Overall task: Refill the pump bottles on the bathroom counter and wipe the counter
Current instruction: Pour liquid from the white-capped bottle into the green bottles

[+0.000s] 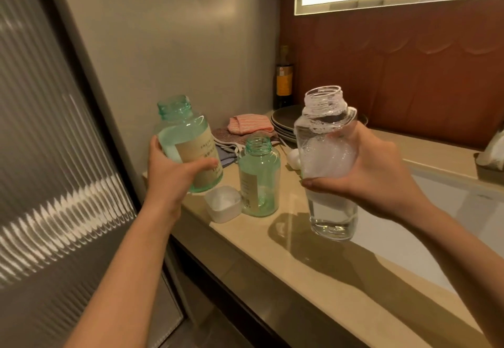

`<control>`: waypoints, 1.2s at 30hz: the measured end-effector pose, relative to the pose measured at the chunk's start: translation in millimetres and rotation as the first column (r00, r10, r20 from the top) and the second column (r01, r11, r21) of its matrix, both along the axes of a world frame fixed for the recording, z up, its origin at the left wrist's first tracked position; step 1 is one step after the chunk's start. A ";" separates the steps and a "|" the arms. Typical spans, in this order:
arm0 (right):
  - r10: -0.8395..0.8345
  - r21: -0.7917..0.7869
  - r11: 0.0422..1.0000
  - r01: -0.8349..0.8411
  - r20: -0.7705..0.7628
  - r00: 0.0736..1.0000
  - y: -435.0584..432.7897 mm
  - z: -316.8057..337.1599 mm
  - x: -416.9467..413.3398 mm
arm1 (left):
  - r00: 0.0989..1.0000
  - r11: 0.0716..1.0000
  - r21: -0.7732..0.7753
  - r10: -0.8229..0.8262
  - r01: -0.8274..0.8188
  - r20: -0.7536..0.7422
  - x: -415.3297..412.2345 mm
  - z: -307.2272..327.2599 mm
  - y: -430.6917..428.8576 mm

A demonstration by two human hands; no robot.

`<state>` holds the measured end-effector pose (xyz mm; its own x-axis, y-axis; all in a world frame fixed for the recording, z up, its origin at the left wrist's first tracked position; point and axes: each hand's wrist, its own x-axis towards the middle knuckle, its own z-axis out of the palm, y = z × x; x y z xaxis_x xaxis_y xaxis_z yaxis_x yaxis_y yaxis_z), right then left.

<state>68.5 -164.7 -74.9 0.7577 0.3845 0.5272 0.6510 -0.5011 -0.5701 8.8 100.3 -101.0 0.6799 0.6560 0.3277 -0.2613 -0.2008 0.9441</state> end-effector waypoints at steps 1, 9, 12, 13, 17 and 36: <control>0.001 -0.002 1.000 -0.001 -0.002 1.000 0.6 -0.6 -0.7 | 1.000 1.000 -0.007 -0.007 0.007 -0.017 8.8 -0.9 3.5; -0.005 -0.038 0.999 0.007 0.042 0.999 2.6 -2.7 -0.3 | 0.987 0.997 -0.019 -0.077 0.075 -0.141 58.9 -15.9 20.1; -0.013 -0.018 1.000 0.013 0.037 0.999 1.2 -1.7 0.5 | 0.981 0.994 -0.012 -0.106 0.105 -0.163 70.8 -22.8 23.4; -0.012 -0.019 1.000 0.013 0.035 0.999 1.1 -1.6 0.4 | 0.978 0.993 -0.013 -0.115 0.115 -0.177 74.5 -26.1 24.8; -0.020 -0.043 0.999 0.022 0.045 0.999 1.3 -2.0 -0.7 | 0.960 0.988 0.011 -0.149 0.156 -0.235 84.9 -37.4 25.1; -0.044 -0.085 0.995 0.047 0.043 0.998 -5.8 3.0 4.2 | 0.863 0.969 -0.094 -0.247 0.230 -0.441 51.3 -21.5 23.5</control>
